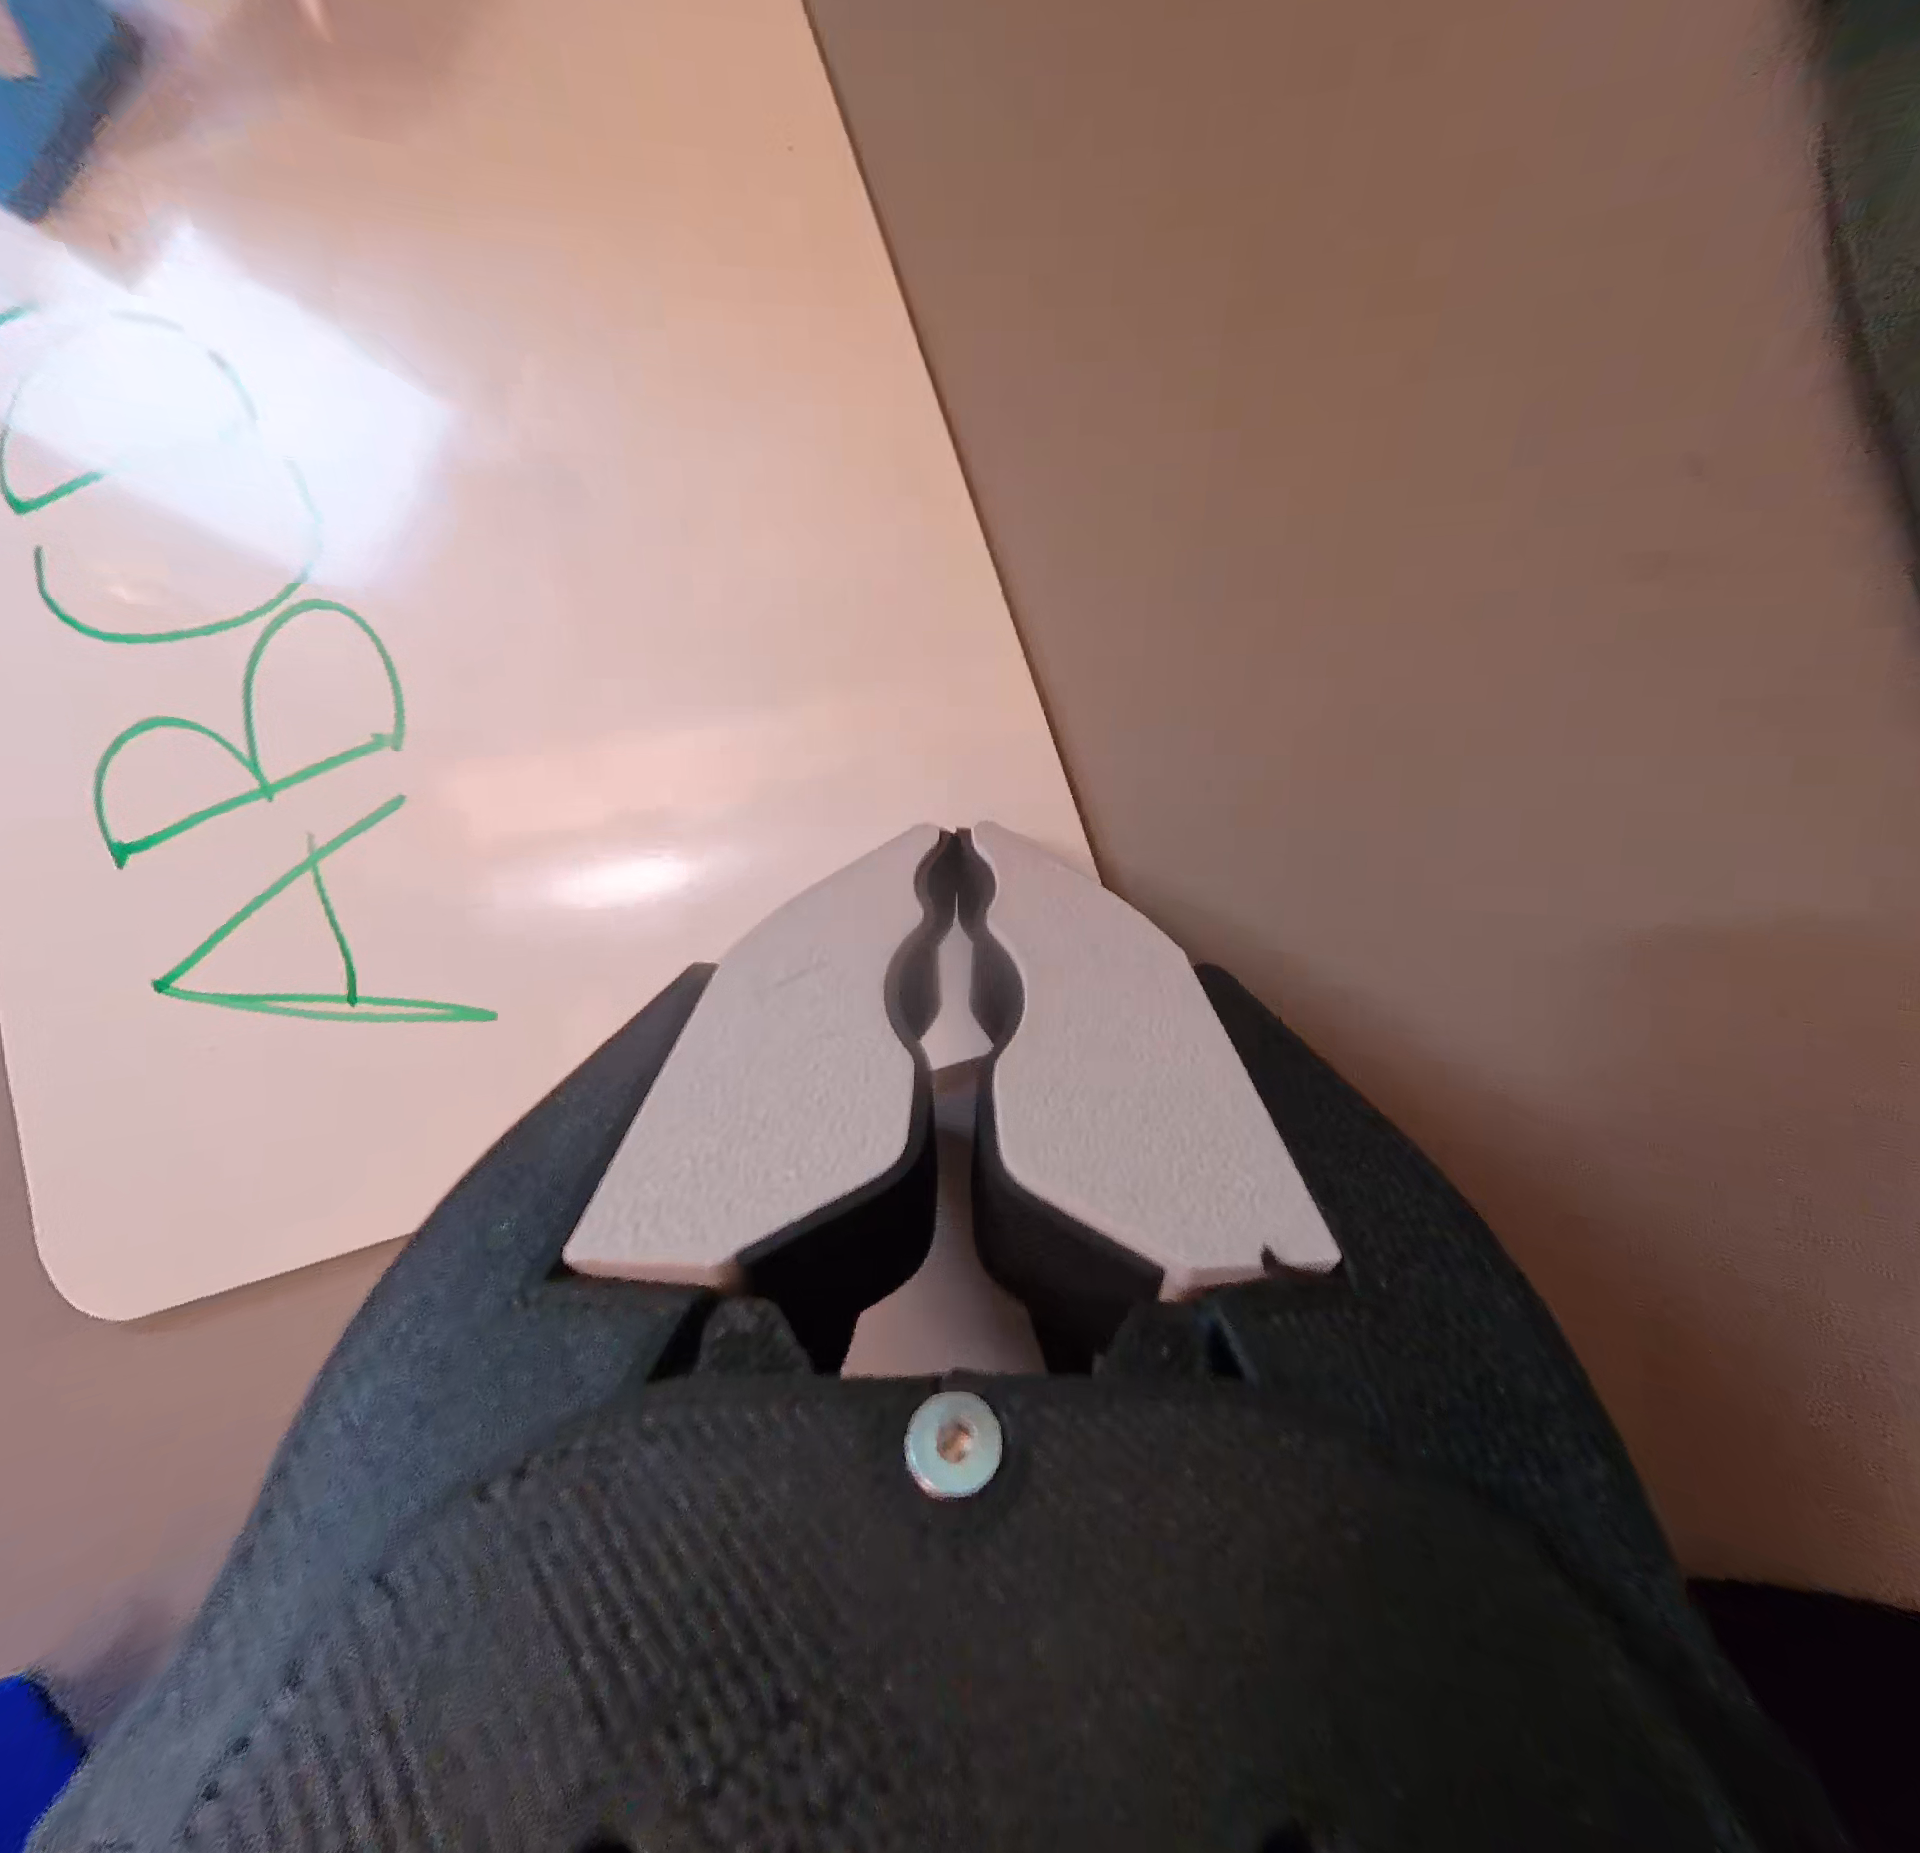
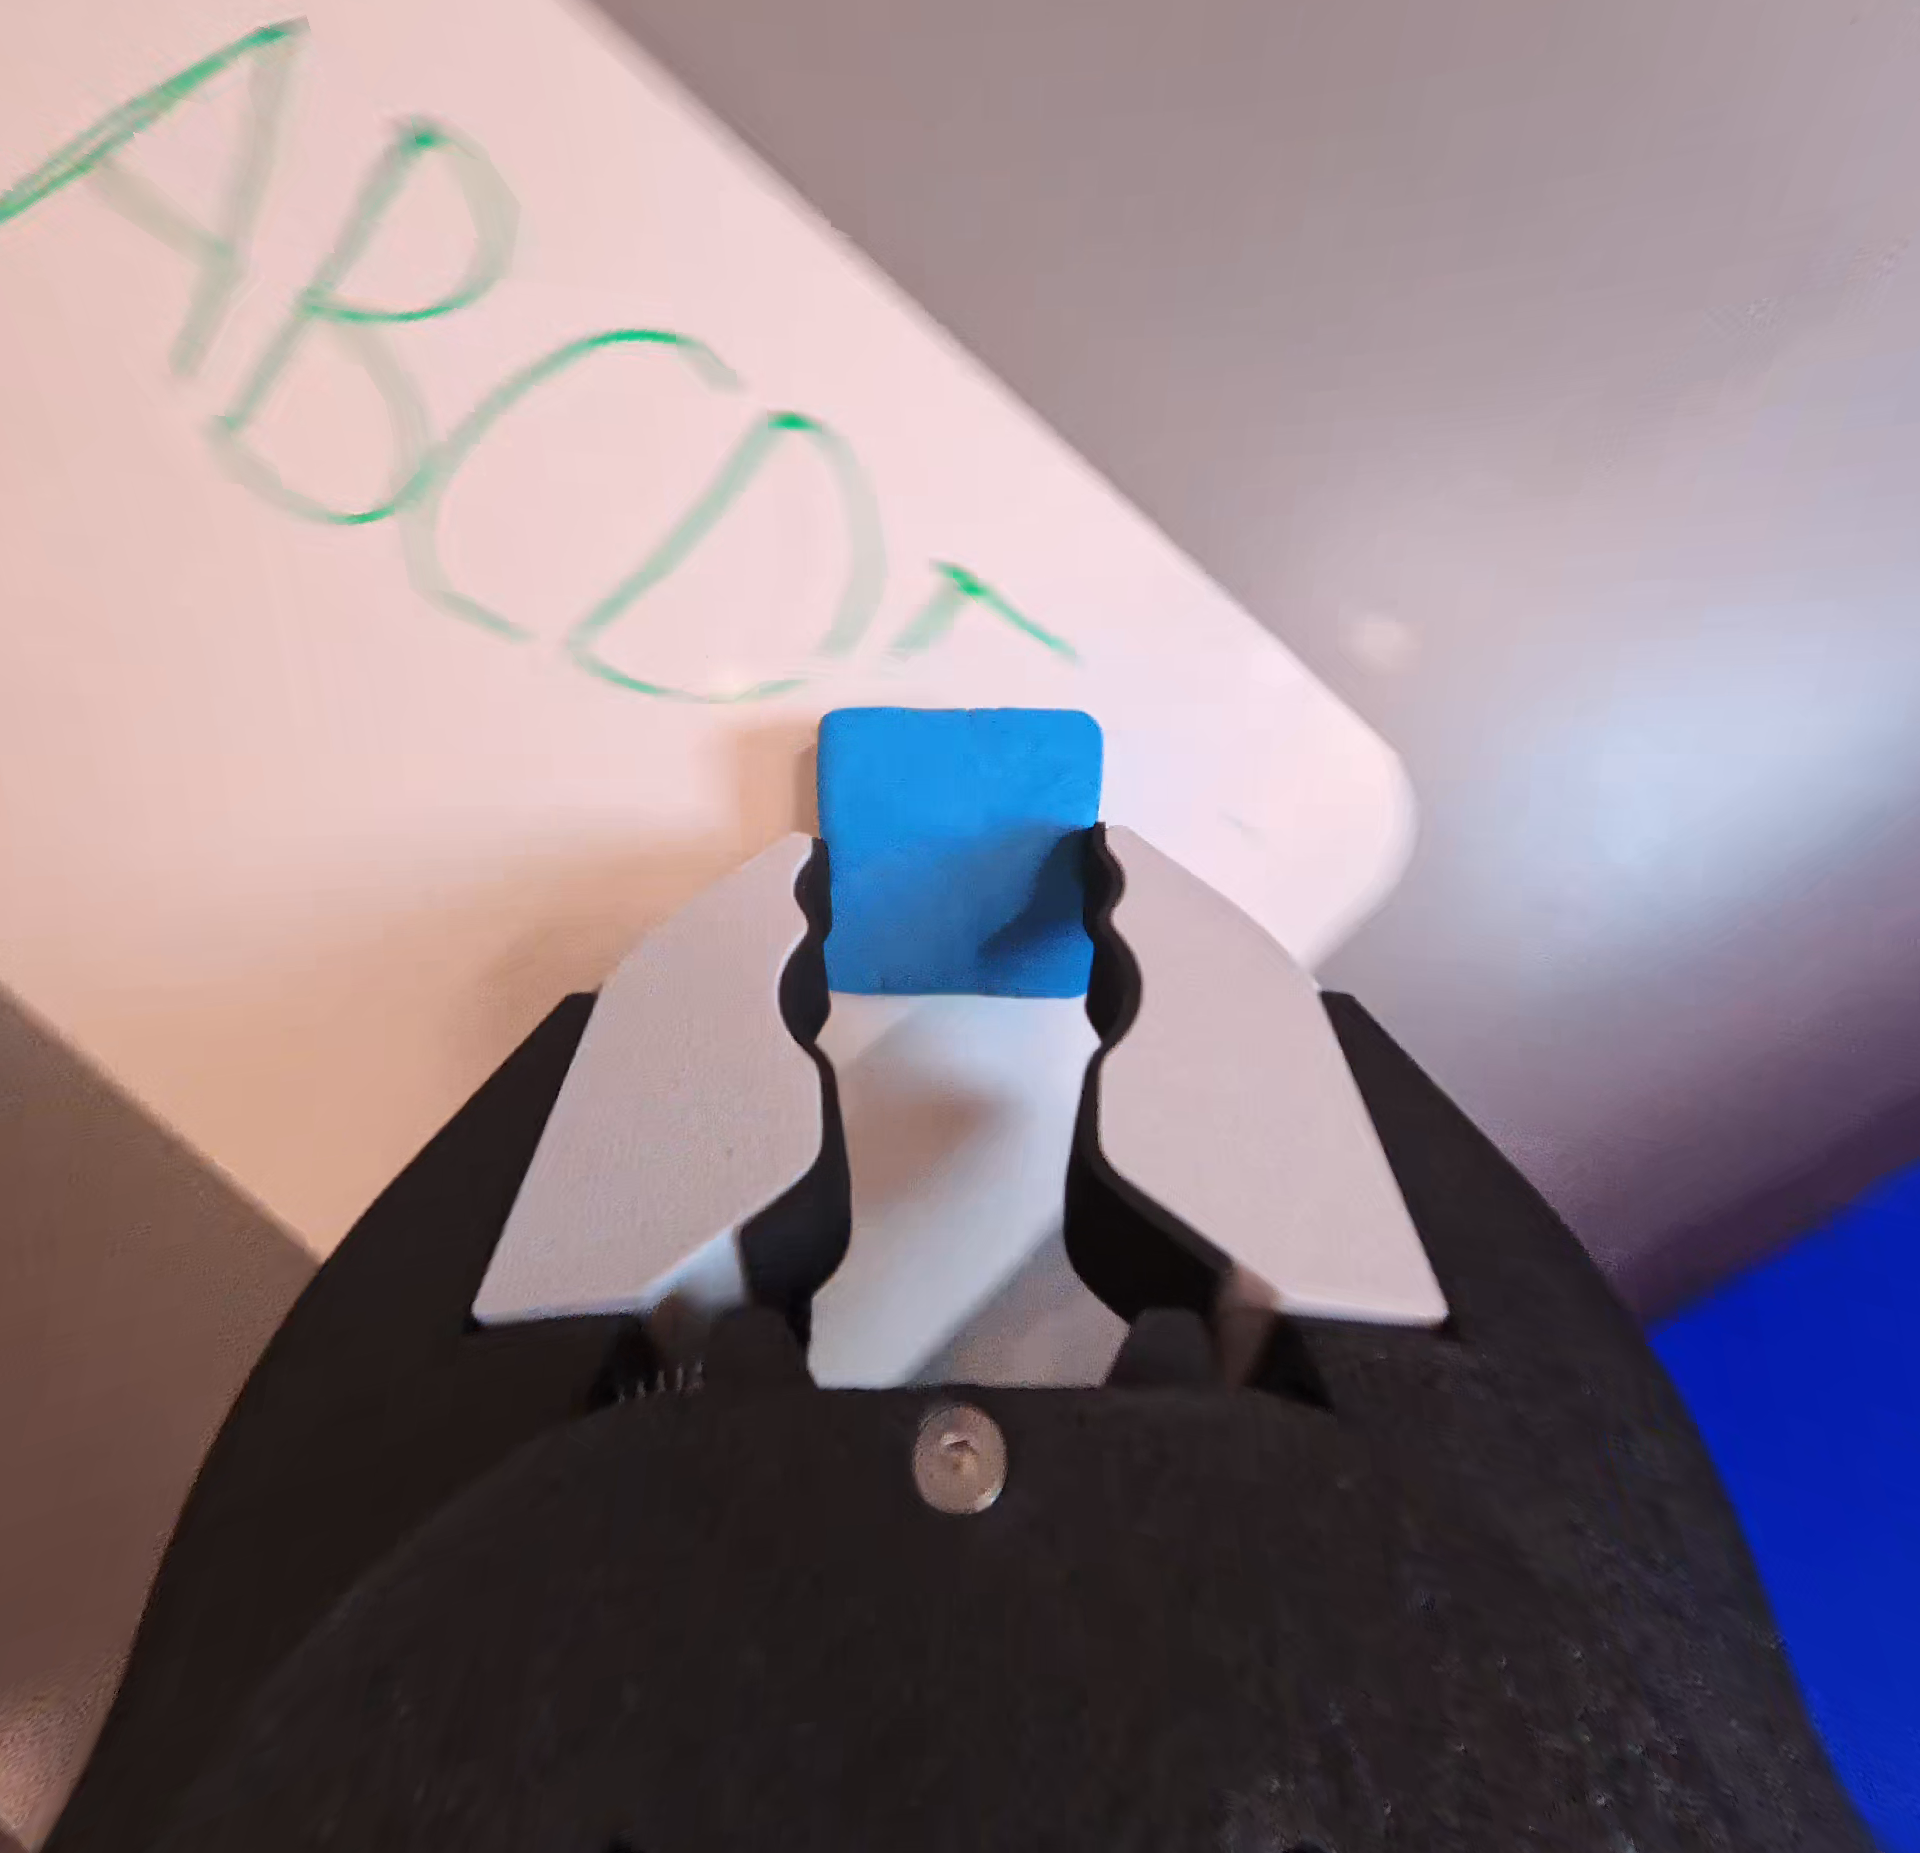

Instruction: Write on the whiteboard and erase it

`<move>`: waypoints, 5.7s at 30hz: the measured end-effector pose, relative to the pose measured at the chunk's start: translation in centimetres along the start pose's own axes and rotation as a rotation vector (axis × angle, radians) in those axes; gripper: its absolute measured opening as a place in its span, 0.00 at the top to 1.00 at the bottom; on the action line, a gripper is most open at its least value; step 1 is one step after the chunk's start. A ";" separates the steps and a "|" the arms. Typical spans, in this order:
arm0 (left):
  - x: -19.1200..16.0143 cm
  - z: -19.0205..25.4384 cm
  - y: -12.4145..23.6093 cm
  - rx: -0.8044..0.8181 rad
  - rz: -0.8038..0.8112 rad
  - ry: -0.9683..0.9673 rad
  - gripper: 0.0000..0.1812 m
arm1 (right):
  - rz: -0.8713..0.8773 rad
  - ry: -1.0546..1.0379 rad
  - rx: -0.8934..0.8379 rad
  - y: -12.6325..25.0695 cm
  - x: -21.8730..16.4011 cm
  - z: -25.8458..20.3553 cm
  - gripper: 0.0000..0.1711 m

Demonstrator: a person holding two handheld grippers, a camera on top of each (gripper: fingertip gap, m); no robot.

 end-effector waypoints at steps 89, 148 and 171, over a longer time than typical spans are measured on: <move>0.0 0.0 -0.1 -0.056 0.038 0.072 1.00 | -0.099 0.572 0.332 -6.8 8.4 -15.8 0.72; 0.4 0.2 -0.7 -0.138 0.108 0.114 1.00 | 0.032 0.356 0.240 -3.4 3.4 -12.8 0.72; 0.3 -0.4 -0.6 -0.017 0.032 0.133 1.00 | 0.136 0.426 0.293 0.1 -2.7 -24.2 0.72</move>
Point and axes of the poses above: each gripper's, where its closed fingertips meet, y back along the fingers, x out of its top, z = x × y across the jaws, the point moved 8 cm from there along y, back along the fingers, and after that the axes turned 9 degrees about z, right-handed, at the moved point
